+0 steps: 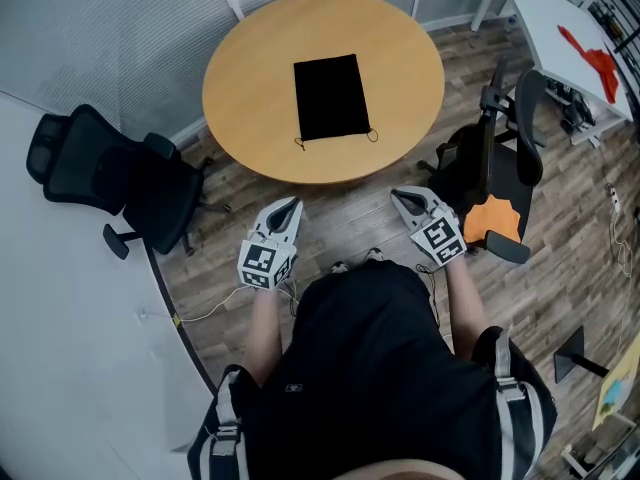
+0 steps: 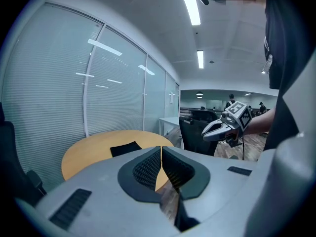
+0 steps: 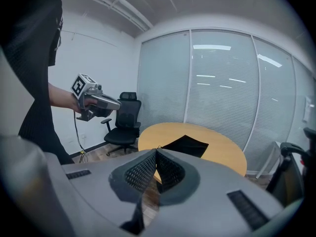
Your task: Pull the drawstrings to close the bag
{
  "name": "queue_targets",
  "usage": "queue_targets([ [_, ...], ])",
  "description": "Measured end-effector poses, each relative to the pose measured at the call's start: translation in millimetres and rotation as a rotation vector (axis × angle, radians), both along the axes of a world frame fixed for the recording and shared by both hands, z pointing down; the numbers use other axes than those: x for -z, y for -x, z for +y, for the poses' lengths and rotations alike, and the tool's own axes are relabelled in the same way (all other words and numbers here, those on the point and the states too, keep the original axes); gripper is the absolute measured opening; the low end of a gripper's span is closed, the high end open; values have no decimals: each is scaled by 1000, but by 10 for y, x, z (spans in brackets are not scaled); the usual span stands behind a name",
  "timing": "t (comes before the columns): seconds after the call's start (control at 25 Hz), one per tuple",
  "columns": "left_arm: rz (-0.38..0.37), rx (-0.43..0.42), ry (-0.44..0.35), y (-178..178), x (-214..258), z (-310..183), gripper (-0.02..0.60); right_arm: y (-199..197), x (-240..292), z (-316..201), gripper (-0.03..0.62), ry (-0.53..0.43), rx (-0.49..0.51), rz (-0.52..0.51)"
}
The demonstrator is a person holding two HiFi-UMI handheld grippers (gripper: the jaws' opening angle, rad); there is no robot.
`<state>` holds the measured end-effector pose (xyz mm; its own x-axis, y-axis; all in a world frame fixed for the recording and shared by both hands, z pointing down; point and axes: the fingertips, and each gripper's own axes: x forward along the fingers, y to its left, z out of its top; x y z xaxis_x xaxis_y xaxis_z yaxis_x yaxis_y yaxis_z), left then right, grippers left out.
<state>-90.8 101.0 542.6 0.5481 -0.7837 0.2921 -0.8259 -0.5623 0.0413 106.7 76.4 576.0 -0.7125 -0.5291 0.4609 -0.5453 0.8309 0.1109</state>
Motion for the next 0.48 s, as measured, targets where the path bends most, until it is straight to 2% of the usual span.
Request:
queue_targets([
  [0.48,-12,57,5,-115,-70,36,18,-107,-70,-56,58,11,74,-8],
])
